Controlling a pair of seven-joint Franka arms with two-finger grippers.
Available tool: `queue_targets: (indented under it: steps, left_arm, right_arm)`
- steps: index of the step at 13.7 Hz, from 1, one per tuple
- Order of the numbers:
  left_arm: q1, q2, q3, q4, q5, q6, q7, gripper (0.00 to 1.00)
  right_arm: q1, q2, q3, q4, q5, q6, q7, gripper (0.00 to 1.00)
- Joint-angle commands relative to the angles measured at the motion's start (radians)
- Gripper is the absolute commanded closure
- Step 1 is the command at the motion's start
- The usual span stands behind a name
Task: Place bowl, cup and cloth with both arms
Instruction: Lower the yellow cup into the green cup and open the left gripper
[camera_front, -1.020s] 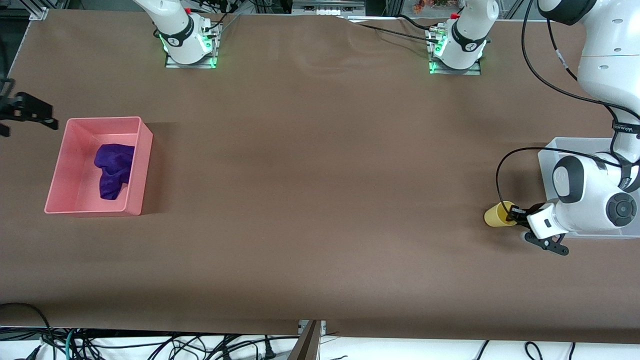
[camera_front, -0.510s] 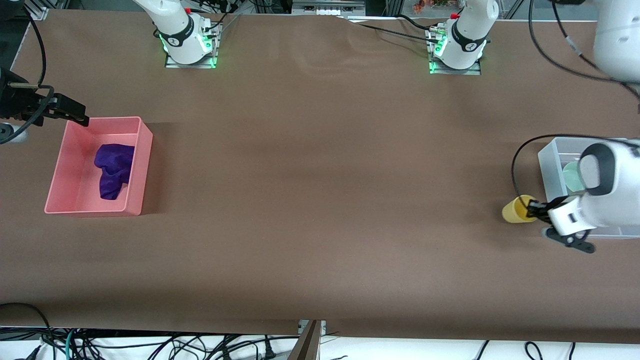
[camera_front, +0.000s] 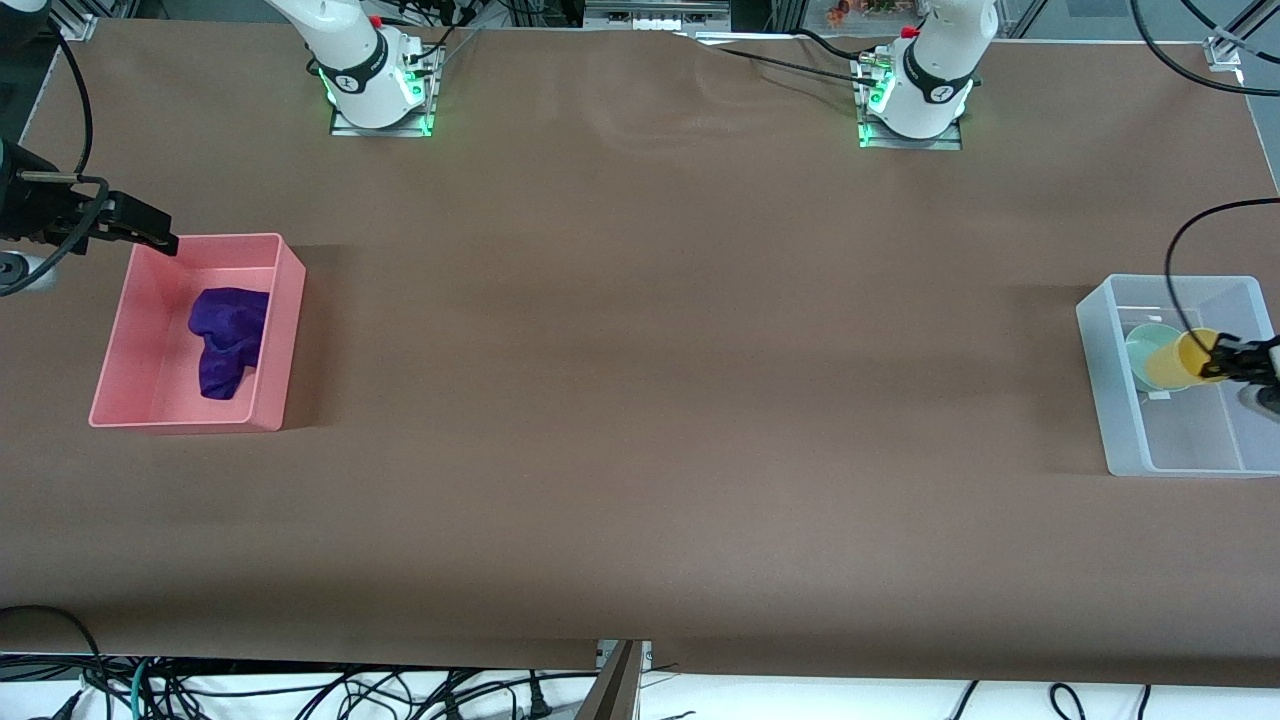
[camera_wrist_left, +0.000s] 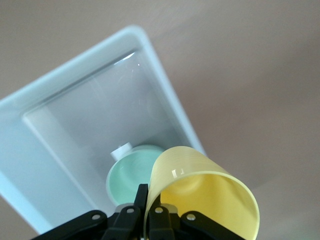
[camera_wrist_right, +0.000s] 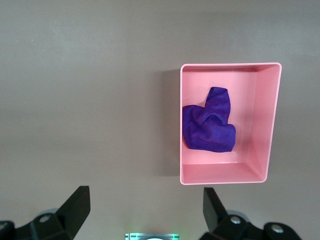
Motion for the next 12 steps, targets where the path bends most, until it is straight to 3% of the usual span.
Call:
queue_targets:
  steps: [1, 4, 5, 6, 7, 10, 12]
  left_arm:
    - [0.060, 0.066, -0.010, 0.006, 0.018, 0.084, 0.120, 1.00]
    - [0.111, 0.098, -0.010, -0.022, 0.006, 0.101, 0.183, 1.00]
    - [0.114, 0.098, -0.012, -0.034, 0.003, 0.101, 0.183, 0.75]
    - [0.113, 0.098, -0.013, -0.037, 0.002, 0.100, 0.183, 0.12]
    - [0.110, 0.091, -0.017, -0.036, 0.002, 0.091, 0.184, 0.00]
    - [0.091, 0.030, -0.039, -0.023, 0.002, 0.051, 0.171, 0.00]
    - [0.074, -0.036, -0.101, -0.022, 0.002, -0.036, 0.096, 0.00]
  right_arm:
    - [-0.007, -0.007, 0.005, -0.005, -0.009, 0.000, 0.010, 0.00]
    - [-0.007, -0.004, 0.005, -0.005, -0.007, 0.000, 0.010, 0.00]
    - [-0.007, -0.002, 0.005, -0.004, -0.007, 0.000, 0.010, 0.00]
    - [-0.007, -0.002, 0.005, -0.004, -0.007, 0.000, 0.010, 0.00]
    - [-0.007, -0.002, 0.005, -0.001, -0.007, -0.002, 0.010, 0.00]
    - [-0.007, -0.002, 0.005, 0.001, -0.006, -0.002, 0.010, 0.00]
    - [-0.007, -0.002, 0.005, 0.001, -0.006, -0.002, 0.010, 0.00]
